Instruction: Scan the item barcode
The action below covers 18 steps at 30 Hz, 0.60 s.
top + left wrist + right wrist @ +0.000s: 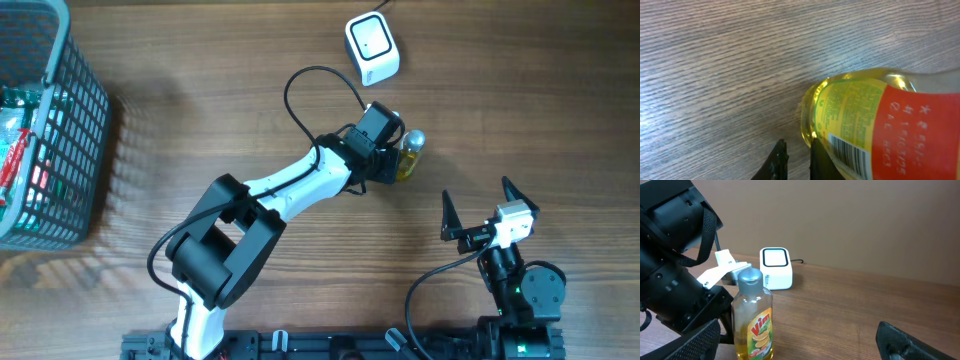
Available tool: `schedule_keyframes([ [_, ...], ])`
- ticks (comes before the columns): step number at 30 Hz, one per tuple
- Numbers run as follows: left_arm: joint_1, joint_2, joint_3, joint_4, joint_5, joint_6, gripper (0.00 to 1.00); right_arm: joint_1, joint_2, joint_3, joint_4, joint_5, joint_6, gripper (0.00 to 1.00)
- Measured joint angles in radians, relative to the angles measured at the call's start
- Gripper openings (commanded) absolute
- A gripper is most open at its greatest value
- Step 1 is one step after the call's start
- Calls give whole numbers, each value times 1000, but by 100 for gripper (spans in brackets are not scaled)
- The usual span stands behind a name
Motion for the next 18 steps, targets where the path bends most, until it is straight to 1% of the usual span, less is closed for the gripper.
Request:
schedule_keyframes([
  [5, 0, 0, 0, 2, 4, 0, 9, 0, 0, 0, 0, 0, 0, 100],
  [12, 0, 0, 0, 2, 69, 0, 9, 0, 0, 0, 0, 0, 0, 100],
  [18, 0, 0, 0, 2, 154, -9, 8, 0, 0, 0, 0, 0, 0, 100],
])
